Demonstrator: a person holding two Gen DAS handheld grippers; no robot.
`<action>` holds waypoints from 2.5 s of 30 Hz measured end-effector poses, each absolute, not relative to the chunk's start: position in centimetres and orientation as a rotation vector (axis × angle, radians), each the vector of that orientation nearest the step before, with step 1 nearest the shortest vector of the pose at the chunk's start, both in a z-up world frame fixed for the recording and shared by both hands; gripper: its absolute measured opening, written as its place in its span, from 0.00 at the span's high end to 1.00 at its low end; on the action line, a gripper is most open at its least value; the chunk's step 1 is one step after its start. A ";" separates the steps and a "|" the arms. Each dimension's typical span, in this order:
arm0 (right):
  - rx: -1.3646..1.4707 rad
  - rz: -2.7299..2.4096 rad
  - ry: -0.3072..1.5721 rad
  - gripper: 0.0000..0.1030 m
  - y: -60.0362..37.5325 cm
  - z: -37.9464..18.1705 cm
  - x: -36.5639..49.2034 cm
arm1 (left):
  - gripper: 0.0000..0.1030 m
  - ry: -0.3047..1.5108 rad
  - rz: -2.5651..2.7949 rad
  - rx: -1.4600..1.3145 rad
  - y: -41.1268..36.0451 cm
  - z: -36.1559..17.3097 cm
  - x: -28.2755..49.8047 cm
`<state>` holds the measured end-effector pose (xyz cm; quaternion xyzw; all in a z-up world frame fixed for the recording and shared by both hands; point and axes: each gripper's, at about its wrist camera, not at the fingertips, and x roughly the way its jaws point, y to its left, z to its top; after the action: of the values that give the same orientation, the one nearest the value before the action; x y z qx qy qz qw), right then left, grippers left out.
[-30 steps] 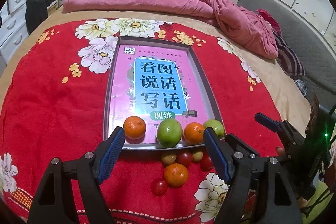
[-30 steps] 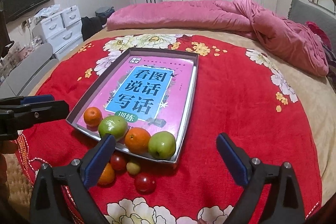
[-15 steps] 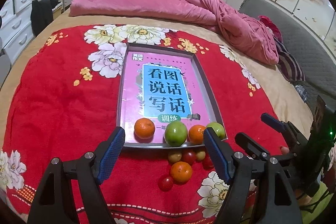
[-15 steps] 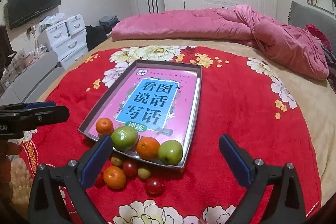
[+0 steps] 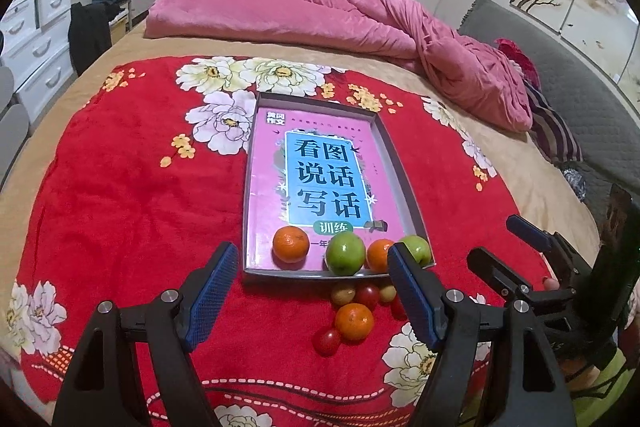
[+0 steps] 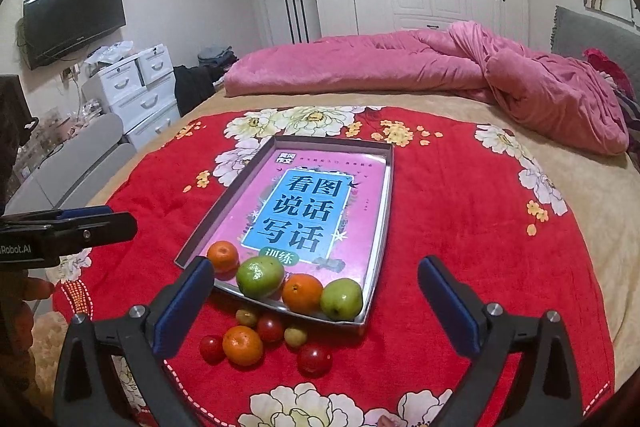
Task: Organize fruits
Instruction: 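Withdraw both open tools back away from the tray, then move both open tools down toward the loose fruits beside the tray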
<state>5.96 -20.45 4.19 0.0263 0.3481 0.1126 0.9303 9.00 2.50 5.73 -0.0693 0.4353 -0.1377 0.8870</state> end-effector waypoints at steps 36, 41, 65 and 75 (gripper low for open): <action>-0.048 0.301 0.863 0.00 -17.5 -0.8 2.2 | 0.24 1.020 -0.313 -0.081 2.1 1.5 6.9; -0.042 0.294 0.884 0.00 -17.9 -1.4 2.1 | 0.24 1.035 -0.318 -0.073 1.9 1.0 6.9; -0.050 0.210 0.977 0.00 -19.4 -4.4 2.7 | 0.24 1.163 -0.401 0.048 -2.0 -3.1 5.2; -0.019 0.185 1.015 0.01 -20.7 -6.2 3.5 | 0.24 1.170 -0.465 0.139 -4.2 -4.5 7.1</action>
<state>3.47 -20.74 -6.24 -0.0091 0.4853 0.0885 0.8698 7.07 -4.24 -4.51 0.0651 0.5466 -0.2173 0.8061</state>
